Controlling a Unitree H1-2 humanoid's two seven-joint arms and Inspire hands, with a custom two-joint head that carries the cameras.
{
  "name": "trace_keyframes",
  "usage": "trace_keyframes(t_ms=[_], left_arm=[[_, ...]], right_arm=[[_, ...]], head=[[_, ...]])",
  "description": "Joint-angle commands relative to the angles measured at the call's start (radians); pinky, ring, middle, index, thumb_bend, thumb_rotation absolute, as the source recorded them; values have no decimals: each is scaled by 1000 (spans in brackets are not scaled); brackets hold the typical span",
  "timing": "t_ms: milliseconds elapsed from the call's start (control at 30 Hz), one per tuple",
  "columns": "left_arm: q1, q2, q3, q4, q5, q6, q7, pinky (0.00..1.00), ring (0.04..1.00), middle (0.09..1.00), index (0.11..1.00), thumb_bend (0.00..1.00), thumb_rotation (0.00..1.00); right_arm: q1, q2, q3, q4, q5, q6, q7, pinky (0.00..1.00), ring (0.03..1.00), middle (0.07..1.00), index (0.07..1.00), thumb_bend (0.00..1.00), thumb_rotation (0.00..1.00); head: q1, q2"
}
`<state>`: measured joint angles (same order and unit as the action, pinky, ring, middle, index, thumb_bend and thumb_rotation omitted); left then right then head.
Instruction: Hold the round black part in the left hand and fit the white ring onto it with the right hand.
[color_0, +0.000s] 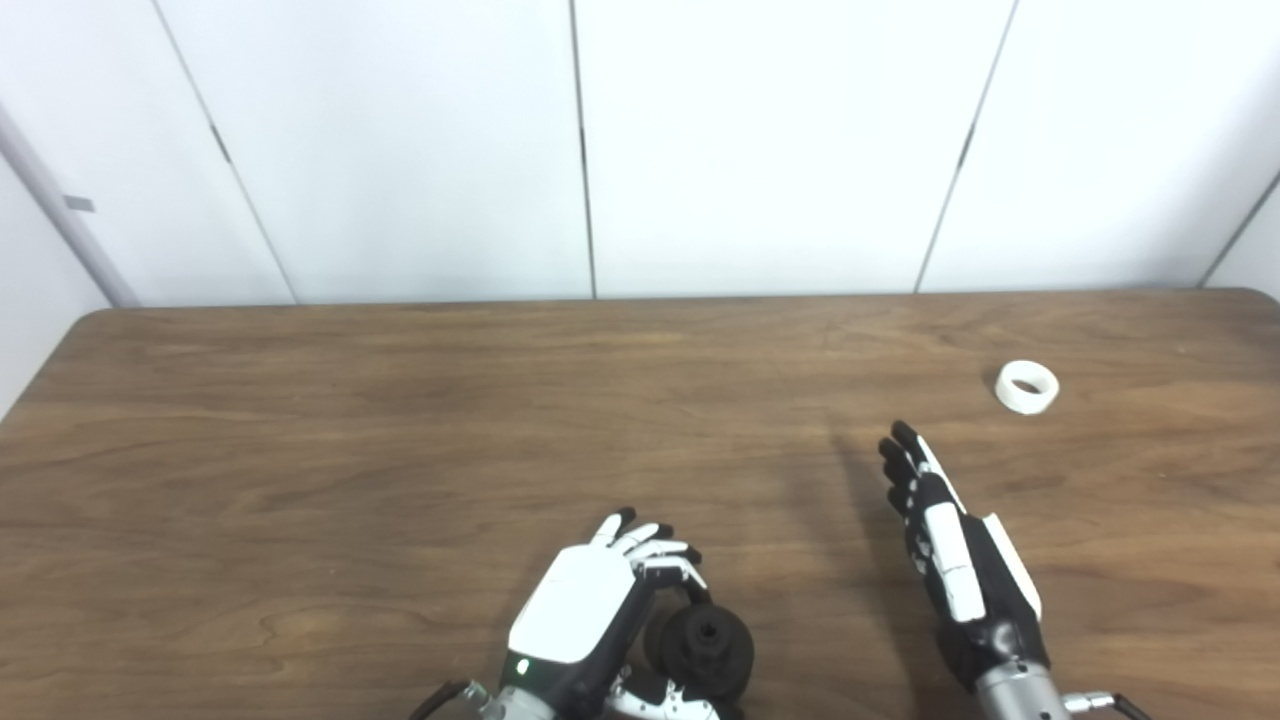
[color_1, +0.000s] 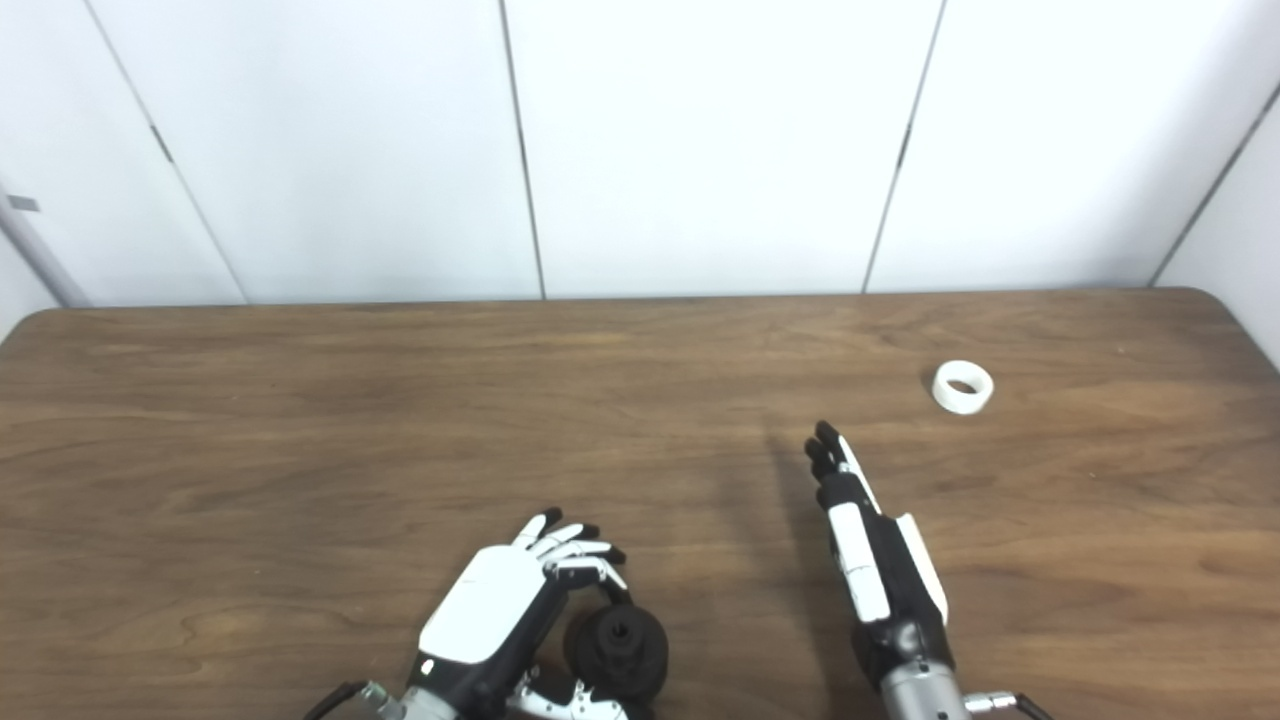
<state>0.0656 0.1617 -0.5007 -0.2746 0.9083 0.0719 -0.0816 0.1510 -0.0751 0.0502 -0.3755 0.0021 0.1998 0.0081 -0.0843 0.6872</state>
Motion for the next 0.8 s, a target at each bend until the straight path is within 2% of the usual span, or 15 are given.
trace_keyframes(t_ms=[0,267,333,367,400,433,467,600,767], left_arm=[[11,-2,1,11,9,-20,17,1000,902,801,485,522,49],[26,0,14,23,12,-42,34,1000,895,796,485,522,49],[27,2,18,27,12,-47,36,1000,892,794,485,522,49],[27,4,21,28,9,-51,37,1000,890,793,485,522,49],[28,5,23,29,9,-54,39,1000,889,792,485,522,49],[28,6,26,29,9,-55,39,1000,888,791,485,522,49],[29,8,27,30,10,-56,38,1000,888,791,485,522,49],[36,18,42,29,-5,-72,44,1000,886,791,485,522,47],[45,31,61,27,-5,-89,43,1000,882,787,485,522,48]], right_arm=[[19,28,0,-44,0,-8,-6,1000,989,963,967,588,1000],[3,8,-28,-95,-51,59,-35,1000,981,946,931,574,993],[-6,-2,-42,-109,-58,74,-38,1000,989,952,926,568,908],[-12,-9,-46,-114,-84,79,-45,1000,979,945,912,562,829],[-20,-17,-49,-119,-123,91,-55,975,959,931,890,559,770],[-29,-29,-47,-125,-165,108,-58,910,923,906,858,572,702],[-37,-40,-47,-130,-196,125,-57,894,913,899,848,581,670],[-90,-74,-62,-132,-293,204,-52,956,928,897,802,665,457],[-171,-161,-48,-91,-448,243,-42,920,912,894,737,788,362]], head=[[-15,9],[-62,29],[-68,30],[-79,32],[-79,32],[-95,33],[-95,33],[-133,36],[-176,27]])
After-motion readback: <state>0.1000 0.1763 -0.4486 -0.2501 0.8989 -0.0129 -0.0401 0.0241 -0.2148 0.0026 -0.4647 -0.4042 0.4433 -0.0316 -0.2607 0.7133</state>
